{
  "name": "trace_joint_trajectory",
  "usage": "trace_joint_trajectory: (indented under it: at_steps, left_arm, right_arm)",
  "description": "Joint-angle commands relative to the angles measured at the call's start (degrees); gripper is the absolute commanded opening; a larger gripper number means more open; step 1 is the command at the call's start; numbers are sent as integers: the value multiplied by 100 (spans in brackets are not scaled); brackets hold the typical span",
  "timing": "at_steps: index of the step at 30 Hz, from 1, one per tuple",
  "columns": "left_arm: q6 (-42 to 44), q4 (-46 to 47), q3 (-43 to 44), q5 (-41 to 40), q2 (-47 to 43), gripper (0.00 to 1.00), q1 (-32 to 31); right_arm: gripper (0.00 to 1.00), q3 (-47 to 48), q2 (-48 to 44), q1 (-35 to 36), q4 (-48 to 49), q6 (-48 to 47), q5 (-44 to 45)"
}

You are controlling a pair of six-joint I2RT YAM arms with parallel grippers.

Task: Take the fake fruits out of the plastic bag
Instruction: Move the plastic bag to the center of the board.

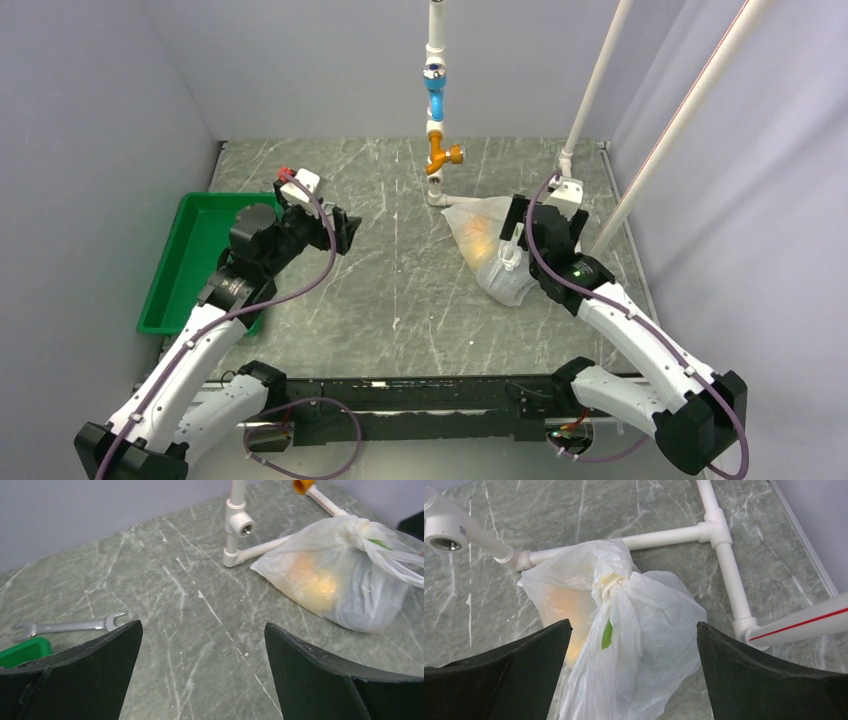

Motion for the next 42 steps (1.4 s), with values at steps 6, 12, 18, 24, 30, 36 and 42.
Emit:
trace_joint_trajectory:
  at_steps: [6, 12, 18, 24, 30, 36, 42]
  left_arm:
    - [-283, 27, 940, 724, 624, 99, -188]
    - [443, -250, 1109, 1159, 706, 99, -188]
    - [606, 94, 252, 1096, 193, 99, -341]
    - [883, -86, 261, 610, 307, 99, -540]
    - [736, -102, 333, 750, 667, 99, -547]
    - [698, -239, 461, 833, 914, 99, -544]
    - [614, -247, 479, 874, 962, 99, -547]
  right_arm:
    - [100, -110, 373, -314, 584, -3, -538]
    - [100, -277, 437, -879, 695, -26, -1005]
    - [96, -191, 608, -1047, 819, -412, -1890]
    - [91, -116, 889, -1046, 842, -326, -1827]
    - [80, -88, 1140, -1048, 868, -320, -1768]
    - [67, 30, 1347, -1048, 825, -343, -2045]
    - [43, 43, 1443, -1028, 902, -586, -2957]
